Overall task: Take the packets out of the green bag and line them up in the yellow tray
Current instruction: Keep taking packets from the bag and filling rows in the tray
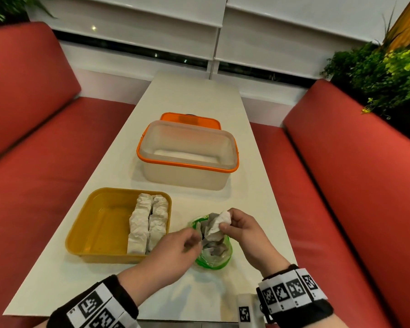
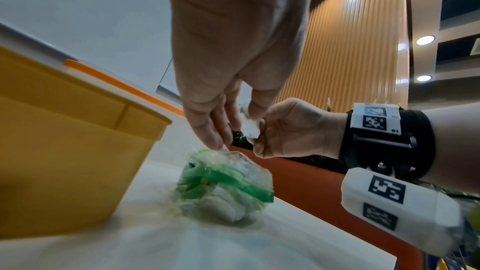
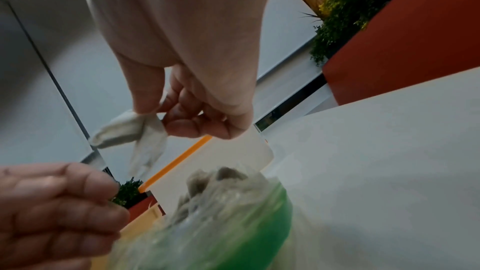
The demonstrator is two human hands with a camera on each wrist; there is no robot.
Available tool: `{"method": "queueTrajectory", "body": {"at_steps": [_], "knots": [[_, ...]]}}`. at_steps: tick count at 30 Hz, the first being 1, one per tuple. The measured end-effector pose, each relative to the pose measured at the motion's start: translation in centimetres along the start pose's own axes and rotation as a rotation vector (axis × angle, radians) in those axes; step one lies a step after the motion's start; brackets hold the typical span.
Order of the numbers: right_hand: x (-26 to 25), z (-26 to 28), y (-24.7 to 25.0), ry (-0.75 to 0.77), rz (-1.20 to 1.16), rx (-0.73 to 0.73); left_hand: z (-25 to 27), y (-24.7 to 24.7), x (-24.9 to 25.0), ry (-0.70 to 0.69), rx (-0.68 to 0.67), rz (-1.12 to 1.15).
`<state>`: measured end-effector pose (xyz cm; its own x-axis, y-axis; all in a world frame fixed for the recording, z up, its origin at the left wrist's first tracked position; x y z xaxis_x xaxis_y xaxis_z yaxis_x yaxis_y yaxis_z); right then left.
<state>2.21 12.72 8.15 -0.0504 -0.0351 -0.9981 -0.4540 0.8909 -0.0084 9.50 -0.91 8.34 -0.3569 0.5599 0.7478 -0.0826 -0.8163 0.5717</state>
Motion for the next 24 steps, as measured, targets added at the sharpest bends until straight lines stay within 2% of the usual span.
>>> {"method": "queueTrajectory", "body": {"at_steps": [2,3,4,7,9,12,15,17,20,24], "knots": [[-1.0,0.1,-0.5,0.015,-0.081,-0.061,-0.2,1.2,0.6,0.015,0.036,0.167],[-1.4,0.1,-0.8,0.017,-0.119,-0.086,-0.3,1.4,0.9,0.03,0.013,0.266],[-1.7,0.1,-1.0,0.018,-0.149,-0.104,-0.5,1.1,1.2,0.051,-0.06,0.398],[-2.7,0.0,-1.3,0.021,-0.161,-0.105,-0.2,-0.9,2.6,0.126,-0.425,0.82],[-3.0,0.0,-1.2,0.029,-0.107,-0.079,0.0,-1.2,3.3,0.108,-0.507,0.835],[-3.1,0.1,-0.7,0.039,0.002,-0.02,-0.5,-0.7,3.5,0.07,-0.395,0.726],[-3.1,0.2,0.3,0.052,0.078,0.067,-1.1,-0.2,2.8,0.091,-0.265,0.633],[-3.6,0.3,1.1,0.083,0.118,0.133,-1.5,0.5,2.3,0.076,-0.14,0.463],[-4.8,0.7,2.4,0.148,0.191,0.204,-1.6,2.0,2.5,-0.031,0.036,0.145],[-5.6,1.0,2.4,0.153,0.298,0.155,-1.4,3.0,3.1,-0.088,0.071,0.15]]}}
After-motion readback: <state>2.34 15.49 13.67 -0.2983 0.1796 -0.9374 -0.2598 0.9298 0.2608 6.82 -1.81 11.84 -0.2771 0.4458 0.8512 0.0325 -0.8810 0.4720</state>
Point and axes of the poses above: each hand's wrist, its own z-axis away from the middle knuckle, its own y-axis out of the back of the hand, x = y × z, the point moved 9 cm from there along -z, towards the middle knuckle, and after that the axes turned 13 degrees about y, right-handed, at the moved point
